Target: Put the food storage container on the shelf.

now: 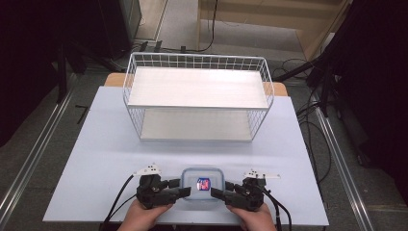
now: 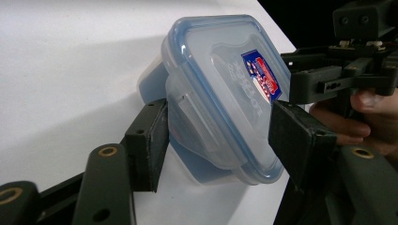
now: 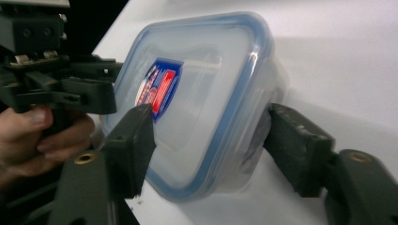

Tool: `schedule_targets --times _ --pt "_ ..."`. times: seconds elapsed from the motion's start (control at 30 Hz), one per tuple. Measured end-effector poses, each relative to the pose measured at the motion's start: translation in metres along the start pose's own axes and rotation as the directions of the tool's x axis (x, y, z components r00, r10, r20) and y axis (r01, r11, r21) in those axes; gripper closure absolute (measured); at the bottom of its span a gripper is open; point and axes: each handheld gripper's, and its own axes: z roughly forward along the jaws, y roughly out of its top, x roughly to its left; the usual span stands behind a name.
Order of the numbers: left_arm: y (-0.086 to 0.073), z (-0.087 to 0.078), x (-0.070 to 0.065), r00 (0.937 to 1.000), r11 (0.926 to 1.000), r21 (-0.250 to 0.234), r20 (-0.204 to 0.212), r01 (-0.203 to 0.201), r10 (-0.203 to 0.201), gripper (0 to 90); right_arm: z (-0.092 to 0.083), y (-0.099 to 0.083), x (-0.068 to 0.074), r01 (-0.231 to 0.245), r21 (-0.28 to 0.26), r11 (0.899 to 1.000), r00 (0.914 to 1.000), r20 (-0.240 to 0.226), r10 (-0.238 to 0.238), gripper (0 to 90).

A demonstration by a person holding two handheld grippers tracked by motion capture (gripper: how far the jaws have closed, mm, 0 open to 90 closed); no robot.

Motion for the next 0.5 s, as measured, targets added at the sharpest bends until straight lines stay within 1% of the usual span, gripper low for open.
schedule_targets --times 0.03,0.1,0.13,0.2,0.27,0.3,0.37,0.4,0.43,0.5 --pt "0.000 0.000 -0.001 0.9999 0.9999 0.001 -0.002 -0.016 0.016 47.8 -0.003 0.000 -0.001 -0.014 -0.010 1.000 0.9999 -0.005 0.014 43.0" --pt "-0.002 -0.001 -0.005 0.9989 0.9990 -0.007 -0.017 -0.045 0.045 48.0 -0.005 -0.001 -0.001 -0.006 -0.011 1.000 0.9999 -0.015 0.006 44.8" --pt "-0.003 -0.002 -0.007 0.9986 0.9987 -0.013 -0.021 -0.049 0.048 48.3 -0.006 -0.001 -0.001 -0.013 -0.012 1.000 0.9998 -0.018 0.012 45.8" --pt "-0.004 -0.003 -0.009 0.9985 0.9985 -0.018 -0.023 -0.051 0.051 49.7 -0.008 -0.001 -0.001 -0.010 -0.010 1.000 0.9998 -0.019 0.009 47.5" --pt "-0.004 -0.004 -0.010 0.9978 0.9979 -0.020 -0.027 -0.062 0.061 51.0 -0.010 -0.001 0.000 -0.008 -0.006 1.000 0.9998 -0.020 0.008 48.8" --pt "-0.005 -0.004 -0.011 0.9973 0.9973 -0.030 -0.030 -0.068 0.067 51.6 -0.011 -0.002 0.001 -0.004 -0.007 1.000 0.9998 -0.019 0.004 49.4" --pt "-0.005 -0.005 -0.015 0.9943 0.9950 -0.041 -0.059 -0.091 0.088 52.4 -0.011 0.000 0.002 -0.001 -0.021 1.000 0.9999 -0.015 0.001 50.6" --pt "-0.004 -0.005 -0.016 0.9918 0.9932 -0.047 -0.075 -0.107 0.103 52.7 -0.011 0.001 0.003 0.006 -0.026 1.000 0.9999 -0.009 -0.006 51.0" --pt "-0.004 -0.006 -0.017 0.9905 0.9923 -0.049 -0.084 -0.114 0.109 52.6 -0.011 0.002 0.004 0.014 -0.029 0.999 0.9999 -0.005 -0.014 51.0" --pt "-0.004 -0.006 -0.016 0.9897 0.9913 -0.056 -0.086 -0.119 0.114 52.6 -0.010 0.002 0.006 0.033 -0.031 0.999 0.9994 0.005 -0.033 51.1"
